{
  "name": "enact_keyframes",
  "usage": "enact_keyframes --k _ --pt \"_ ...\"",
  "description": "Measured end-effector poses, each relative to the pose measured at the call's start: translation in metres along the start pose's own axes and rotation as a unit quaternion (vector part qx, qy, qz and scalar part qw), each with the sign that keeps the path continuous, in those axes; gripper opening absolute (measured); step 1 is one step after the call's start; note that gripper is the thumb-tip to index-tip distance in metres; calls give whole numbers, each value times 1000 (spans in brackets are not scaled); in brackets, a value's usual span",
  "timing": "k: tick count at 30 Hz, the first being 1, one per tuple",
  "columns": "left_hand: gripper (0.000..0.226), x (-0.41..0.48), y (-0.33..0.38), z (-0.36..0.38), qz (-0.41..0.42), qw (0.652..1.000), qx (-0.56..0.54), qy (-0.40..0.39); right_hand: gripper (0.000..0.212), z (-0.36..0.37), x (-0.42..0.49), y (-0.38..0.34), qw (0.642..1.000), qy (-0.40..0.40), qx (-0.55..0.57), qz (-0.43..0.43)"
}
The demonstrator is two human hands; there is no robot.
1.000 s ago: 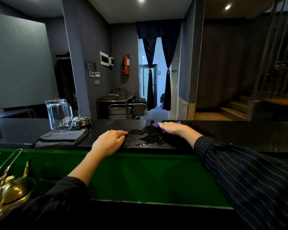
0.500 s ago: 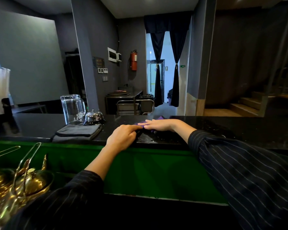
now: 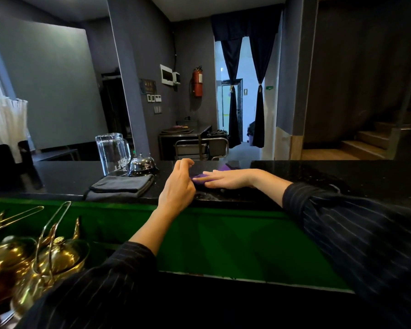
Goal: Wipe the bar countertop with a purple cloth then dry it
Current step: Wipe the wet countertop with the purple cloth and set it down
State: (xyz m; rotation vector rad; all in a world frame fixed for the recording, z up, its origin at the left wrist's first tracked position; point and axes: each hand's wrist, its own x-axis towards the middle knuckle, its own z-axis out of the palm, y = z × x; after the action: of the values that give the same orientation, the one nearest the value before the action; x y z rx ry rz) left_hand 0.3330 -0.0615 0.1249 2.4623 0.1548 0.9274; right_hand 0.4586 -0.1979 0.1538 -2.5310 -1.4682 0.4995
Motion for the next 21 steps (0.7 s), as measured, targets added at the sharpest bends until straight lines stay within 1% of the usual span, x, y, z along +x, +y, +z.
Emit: enact_keyframes --k 1,3,6,8,10,11,13,16,18,21 --pt "47 0 -1 0 0 1000 1 -2 47 0 -7 6 1000 0 9 -13" --pt "49 2 -3 -1 1 1000 -1 -16 46 -3 -20 22 1000 7 26 -9" --pt "51 4 -3 1 6 999 2 -33 46 -6 -20 33 998 39 19 51" --pt "52 4 -2 2 2 999 8 -39 49 -3 -10 22 993 59 -8 105" --pt "52 5 -1 3 2 999 17 -46 51 4 -2 1 986 82 -50 135" --pt "51 5 -1 3 7 999 20 -46 51 8 0 -9 985 86 -67 136" --pt "49 5 -3 1 18 998 37 -45 51 16 -2 -24 987 79 -81 111" --pt "45 3 -1 -2 37 996 51 -56 49 19 -29 -31 993 63 -70 77" --pt "45 -3 1 -3 59 994 59 -75 49 16 -54 -20 992 74 -47 91" --pt "44 -15 12 4 71 986 112 -98 49 9 -80 14 983 101 -23 154"
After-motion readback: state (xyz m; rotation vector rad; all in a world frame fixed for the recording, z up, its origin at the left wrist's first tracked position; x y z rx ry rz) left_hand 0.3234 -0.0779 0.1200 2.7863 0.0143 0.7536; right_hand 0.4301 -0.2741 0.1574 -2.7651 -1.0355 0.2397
